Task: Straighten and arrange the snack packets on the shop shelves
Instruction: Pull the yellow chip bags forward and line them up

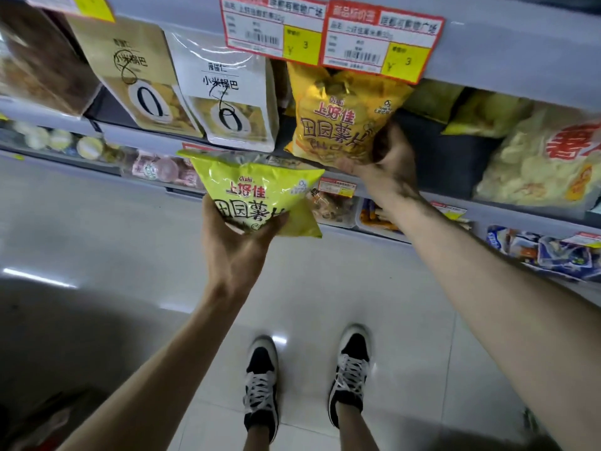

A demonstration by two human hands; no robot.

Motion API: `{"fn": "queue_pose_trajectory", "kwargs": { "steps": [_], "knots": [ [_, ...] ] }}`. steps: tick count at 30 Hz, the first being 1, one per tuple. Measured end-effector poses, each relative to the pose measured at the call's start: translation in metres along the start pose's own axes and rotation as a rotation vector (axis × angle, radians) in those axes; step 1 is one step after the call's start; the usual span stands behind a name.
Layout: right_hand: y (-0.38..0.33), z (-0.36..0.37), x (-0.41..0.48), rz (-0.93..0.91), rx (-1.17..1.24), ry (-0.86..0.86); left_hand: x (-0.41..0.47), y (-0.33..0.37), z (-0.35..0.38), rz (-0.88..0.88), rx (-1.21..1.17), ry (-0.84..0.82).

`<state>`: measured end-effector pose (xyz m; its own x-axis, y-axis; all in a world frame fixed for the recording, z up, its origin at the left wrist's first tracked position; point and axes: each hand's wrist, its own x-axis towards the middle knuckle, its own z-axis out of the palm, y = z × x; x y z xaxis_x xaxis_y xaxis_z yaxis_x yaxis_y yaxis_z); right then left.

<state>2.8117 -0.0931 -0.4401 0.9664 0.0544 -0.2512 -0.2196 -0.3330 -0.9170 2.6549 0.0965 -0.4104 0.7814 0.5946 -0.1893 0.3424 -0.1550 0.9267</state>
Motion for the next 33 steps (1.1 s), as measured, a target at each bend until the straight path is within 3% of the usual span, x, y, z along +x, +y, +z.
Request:
{"fn": "queue_pose_trajectory", "kwargs": {
  "steps": [9,16,20,25,33],
  "knots": [
    [0.007,-0.004,-0.009,0.03,0.09,0.061,0.0,0.016,0.016,-0.007,0.046,-0.133],
    [0.027,-0.07,-0.111,-0.02,0.019,0.133,-0.032,0.041,0.077,0.006,0.154,-0.241],
    [0.036,-0.095,-0.142,-0.01,-0.062,0.069,-0.05,0.05,0.124,0.064,0.238,-0.316],
    [0.035,-0.109,-0.118,0.01,-0.084,0.102,-0.053,0.068,0.166,0.132,0.283,-0.347],
    [0.031,-0.113,-0.054,-0.046,-0.059,0.172,-0.012,0.062,0.192,0.231,0.058,-0.493]
  ]
}}
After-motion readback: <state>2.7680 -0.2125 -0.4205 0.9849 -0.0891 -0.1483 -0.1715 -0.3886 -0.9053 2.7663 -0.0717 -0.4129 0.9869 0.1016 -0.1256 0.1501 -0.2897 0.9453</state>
